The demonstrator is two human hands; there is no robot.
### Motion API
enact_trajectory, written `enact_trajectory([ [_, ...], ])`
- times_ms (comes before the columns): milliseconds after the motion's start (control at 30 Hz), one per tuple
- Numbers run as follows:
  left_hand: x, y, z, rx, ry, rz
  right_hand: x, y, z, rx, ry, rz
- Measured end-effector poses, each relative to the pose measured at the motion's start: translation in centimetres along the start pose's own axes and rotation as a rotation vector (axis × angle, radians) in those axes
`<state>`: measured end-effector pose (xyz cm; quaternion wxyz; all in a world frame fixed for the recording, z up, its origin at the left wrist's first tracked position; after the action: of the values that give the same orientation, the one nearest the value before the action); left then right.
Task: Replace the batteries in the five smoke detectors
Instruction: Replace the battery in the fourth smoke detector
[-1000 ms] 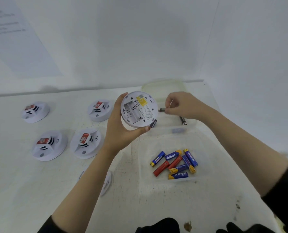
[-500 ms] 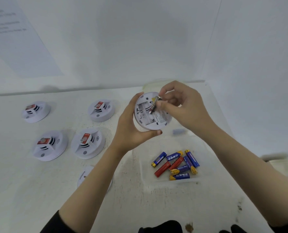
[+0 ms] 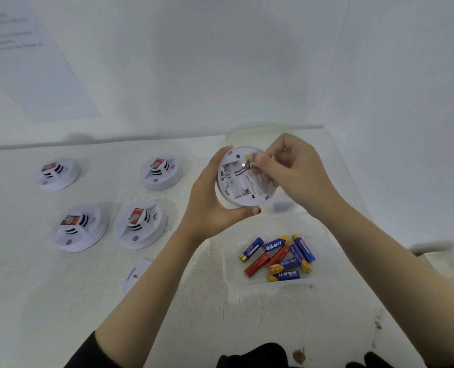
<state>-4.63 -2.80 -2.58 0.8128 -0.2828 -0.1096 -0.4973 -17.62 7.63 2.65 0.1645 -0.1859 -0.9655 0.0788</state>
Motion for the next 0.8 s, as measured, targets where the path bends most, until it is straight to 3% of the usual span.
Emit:
enact_trajectory([
  [67,-0.1,0.1,0.1,-0.003,-0.007,0.001,0.4,0.0,0.1,-0.039,-0.158,-0.023],
  [133,-0.2,0.1,0.1,-0.002,0.01,-0.001,0.4,0.0,0.0,-0.019,-0.159,-0.096],
  [233,-0.5,0.0,-0.2,-0.002,0.016,-0.017,0.1,0.2,-0.2,0.066,-0.001,-0.157],
  [467,-0.8,0.1,-0.3,0.011,0.065,-0.04,-0.2,0.8,-0.5,0.154,0.192,-0.02],
  [800,-1.5,0.6,-0.1,0.037,0.097,-0.066,-0.6,0.9,0.5,0.34,0.74,-0.06],
])
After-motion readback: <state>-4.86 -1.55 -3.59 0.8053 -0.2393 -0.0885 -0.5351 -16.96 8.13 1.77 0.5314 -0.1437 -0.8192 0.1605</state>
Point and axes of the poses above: each hand's wrist, its own y-axis away from the middle knuckle, its own x-axis out of the back of the hand, z = x × y, the point moved 2 cm from there along -y, towards the middle knuckle, and after that the axes turned 15 degrees about -z, right-handed, at the moved point
